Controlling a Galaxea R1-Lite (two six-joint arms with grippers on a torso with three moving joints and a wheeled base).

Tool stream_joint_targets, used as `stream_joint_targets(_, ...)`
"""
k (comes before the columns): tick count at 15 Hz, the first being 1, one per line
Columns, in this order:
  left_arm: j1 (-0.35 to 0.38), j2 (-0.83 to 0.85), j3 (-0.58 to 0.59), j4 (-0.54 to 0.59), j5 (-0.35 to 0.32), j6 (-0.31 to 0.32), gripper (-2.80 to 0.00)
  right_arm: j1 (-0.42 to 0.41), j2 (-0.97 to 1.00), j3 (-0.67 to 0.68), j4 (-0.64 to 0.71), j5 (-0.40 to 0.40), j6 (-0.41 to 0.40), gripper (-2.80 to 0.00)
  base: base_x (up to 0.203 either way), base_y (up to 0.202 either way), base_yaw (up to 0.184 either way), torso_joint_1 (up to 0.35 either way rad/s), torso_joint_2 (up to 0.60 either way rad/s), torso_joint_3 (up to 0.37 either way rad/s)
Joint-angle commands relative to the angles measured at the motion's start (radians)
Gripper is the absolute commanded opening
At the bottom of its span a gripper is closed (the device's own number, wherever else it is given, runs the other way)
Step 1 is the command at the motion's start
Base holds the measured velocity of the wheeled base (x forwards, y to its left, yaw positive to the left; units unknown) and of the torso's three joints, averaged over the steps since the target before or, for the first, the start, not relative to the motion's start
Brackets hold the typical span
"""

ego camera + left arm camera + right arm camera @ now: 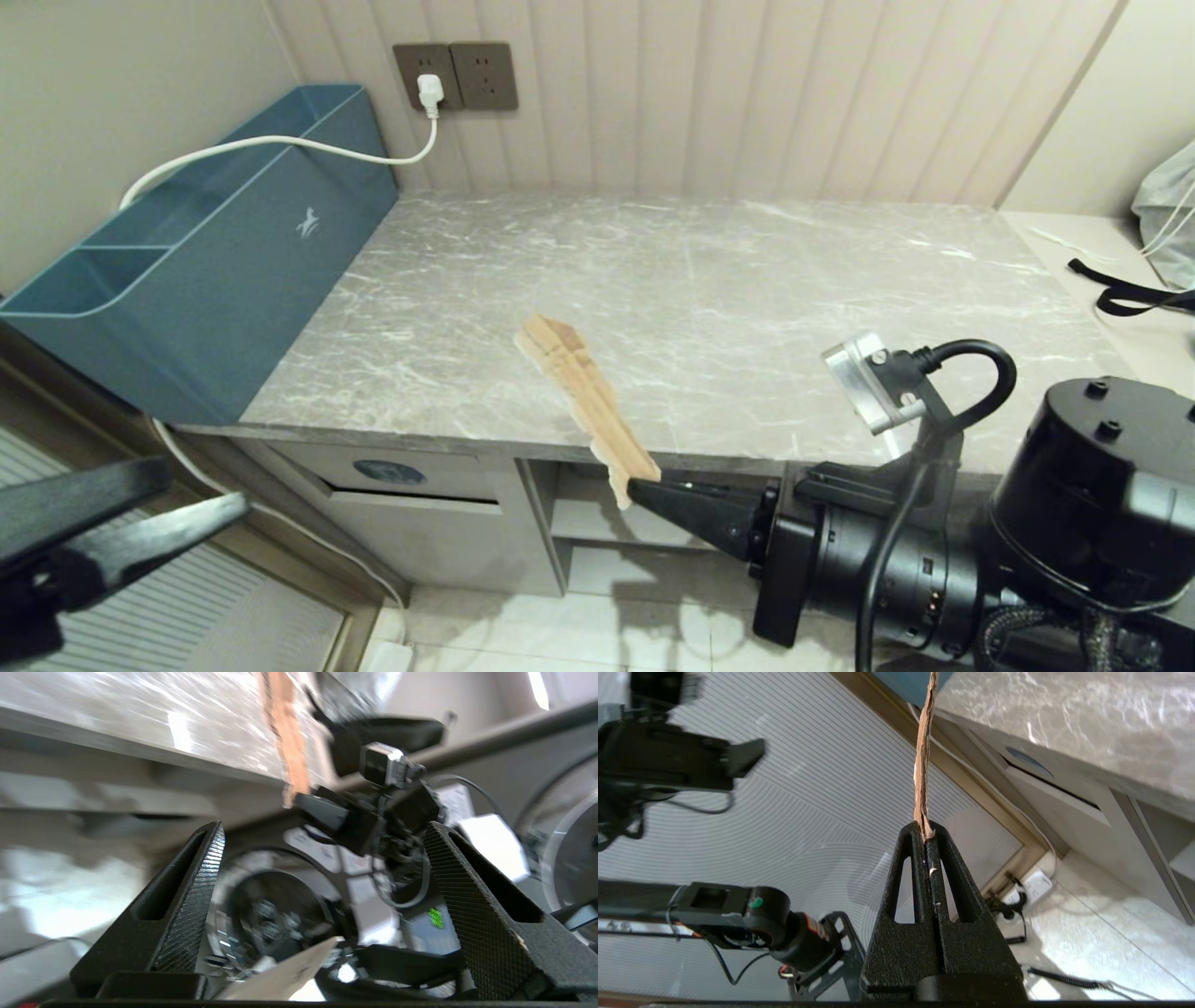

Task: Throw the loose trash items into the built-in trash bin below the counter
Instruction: Hand it to the other hand

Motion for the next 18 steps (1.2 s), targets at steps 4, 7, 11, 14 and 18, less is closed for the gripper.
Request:
stream_joint_targets(4,-0.138,0.332,0.014,-0.207,-0.013,-0.028,0.0,0.018,0.079,-0.082,-0.005,0.019,0.006,-2.8,0.0,0.0,0.0,0.0,0.0,0.0)
stream_joint_targets(7,-0.148,0.471,0.016,-0.372,-0.013,-0.027,0.0,0.049,0.089,-0.095,0.002,0.032,0.006,-2.8,0.0,0.0,0.0,0.0,0.0,0.0)
stream_joint_targets(11,-0.15,0.678,-0.013,-0.588,-0.009,-0.027,0.0,0.086,0.093,-0.105,0.012,0.035,0.007,-2.8,0.0,0.0,0.0,0.0,0.0,0.0)
stream_joint_targets(14,-0.15,0.758,-0.096,-0.637,-0.008,-0.031,0.0,0.106,0.119,-0.113,0.012,0.033,0.007,-2.8,0.0,0.0,0.0,0.0,0.0,0.0)
stream_joint_targets(18,-0.151,0.793,-0.143,-0.639,-0.007,-0.042,-2.8,0.109,0.122,-0.108,0.012,0.032,0.008,-2.8,0.0,0.0,0.0,0.0,0.0,0.0)
